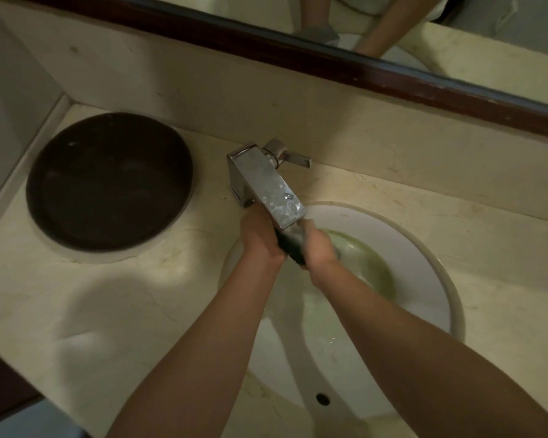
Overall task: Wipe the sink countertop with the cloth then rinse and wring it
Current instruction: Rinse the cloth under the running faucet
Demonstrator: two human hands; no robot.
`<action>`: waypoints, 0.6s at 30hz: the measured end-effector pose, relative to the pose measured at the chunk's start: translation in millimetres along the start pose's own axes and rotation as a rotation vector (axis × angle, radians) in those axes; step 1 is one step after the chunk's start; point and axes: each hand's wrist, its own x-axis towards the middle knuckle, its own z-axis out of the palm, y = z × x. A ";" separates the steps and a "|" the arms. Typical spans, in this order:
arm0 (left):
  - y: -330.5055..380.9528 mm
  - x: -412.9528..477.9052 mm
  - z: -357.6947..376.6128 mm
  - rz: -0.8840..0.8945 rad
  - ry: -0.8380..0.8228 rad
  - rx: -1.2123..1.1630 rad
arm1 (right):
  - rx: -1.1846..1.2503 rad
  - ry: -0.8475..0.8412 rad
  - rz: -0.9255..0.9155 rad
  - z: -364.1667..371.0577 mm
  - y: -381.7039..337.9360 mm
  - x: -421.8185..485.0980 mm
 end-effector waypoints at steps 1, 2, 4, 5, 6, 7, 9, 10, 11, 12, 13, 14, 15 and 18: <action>1.8 -1.9 0.5 0.018 -0.047 -0.022 | 0.078 -0.039 0.031 -2.2 2.8 5.9; 3.3 -2.0 -1.0 0.027 -0.070 -0.022 | 0.109 -0.071 0.061 -4.2 4.9 8.2; 6.4 -8.0 -0.3 0.052 -0.089 0.003 | 0.166 -0.064 0.095 -8.6 8.3 9.6; 6.3 -9.4 0.4 0.073 -0.086 0.021 | 0.179 -0.044 0.101 -10.3 8.8 12.1; 4.2 -8.0 -0.9 0.092 -0.080 0.078 | 0.216 -0.067 0.106 -10.7 8.4 11.0; 2.0 -10.0 -0.5 0.116 -0.063 0.135 | 0.281 -0.138 0.103 -9.4 8.8 10.5; -2.8 -14.2 -2.0 0.144 -0.008 0.242 | 0.409 -0.298 0.140 -4.9 6.8 7.5; -5.0 -16.2 -2.4 0.167 0.031 0.296 | 0.476 -0.351 0.174 -0.7 6.5 6.7; -6.6 -18.9 -2.2 0.184 0.072 0.309 | 0.509 -0.382 0.161 2.6 8.1 4.7; -9.3 -18.6 -2.1 0.263 0.087 0.377 | 0.534 -0.380 0.164 9.7 8.1 0.2; -14.0 -18.3 -3.2 0.343 0.054 0.430 | 0.497 -0.335 0.158 16.2 6.4 -2.8; -14.7 -22.4 -2.0 0.375 0.031 0.474 | 0.454 -0.304 0.136 21.9 7.7 -1.7; -17.2 -23.3 -1.5 0.401 0.037 0.568 | 0.362 -0.222 0.075 25.6 10.9 0.2; -21.3 -22.5 0.4 0.442 0.091 0.597 | 0.022 -0.030 -0.164 33.2 21.6 5.1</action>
